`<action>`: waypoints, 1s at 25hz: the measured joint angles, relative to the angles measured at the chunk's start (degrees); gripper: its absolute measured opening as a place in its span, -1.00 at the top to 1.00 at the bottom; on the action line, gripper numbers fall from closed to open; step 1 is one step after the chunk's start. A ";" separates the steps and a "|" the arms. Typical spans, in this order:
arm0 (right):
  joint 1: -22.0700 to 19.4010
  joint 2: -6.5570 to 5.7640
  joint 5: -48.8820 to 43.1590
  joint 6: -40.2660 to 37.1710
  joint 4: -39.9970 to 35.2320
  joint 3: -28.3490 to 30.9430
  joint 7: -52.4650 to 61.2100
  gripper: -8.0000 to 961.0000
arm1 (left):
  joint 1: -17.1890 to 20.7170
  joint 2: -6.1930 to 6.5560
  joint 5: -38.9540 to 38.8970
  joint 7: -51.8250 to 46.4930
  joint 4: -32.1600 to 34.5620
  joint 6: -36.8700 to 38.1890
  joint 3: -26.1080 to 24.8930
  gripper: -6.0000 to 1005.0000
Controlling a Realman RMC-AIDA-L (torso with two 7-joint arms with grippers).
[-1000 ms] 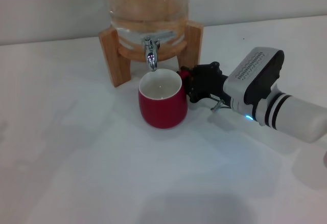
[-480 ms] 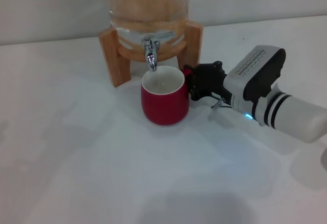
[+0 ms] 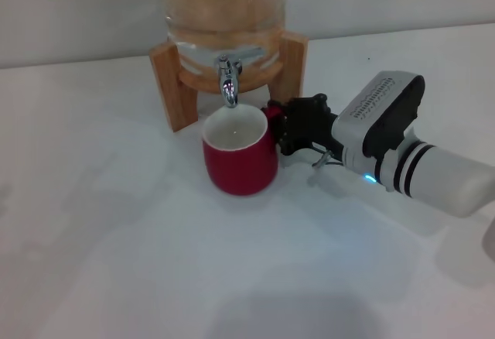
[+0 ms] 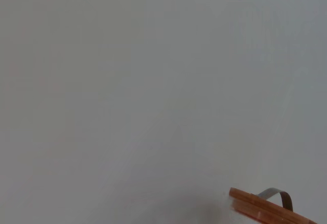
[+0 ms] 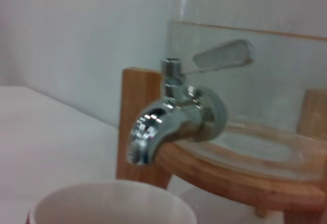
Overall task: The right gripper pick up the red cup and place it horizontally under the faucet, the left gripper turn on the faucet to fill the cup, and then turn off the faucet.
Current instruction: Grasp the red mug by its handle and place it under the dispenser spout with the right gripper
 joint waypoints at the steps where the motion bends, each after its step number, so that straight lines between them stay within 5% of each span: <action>1: -0.12 0.00 -0.81 0.67 -0.05 0.13 0.12 0.79 | 0.08 0.00 -0.04 0.00 0.00 0.00 0.00 -0.74; 25: 1.06 -0.03 -1.10 -5.60 -0.80 1.57 -0.12 0.79 | -0.26 0.04 -0.03 0.00 -0.02 0.02 0.00 -0.74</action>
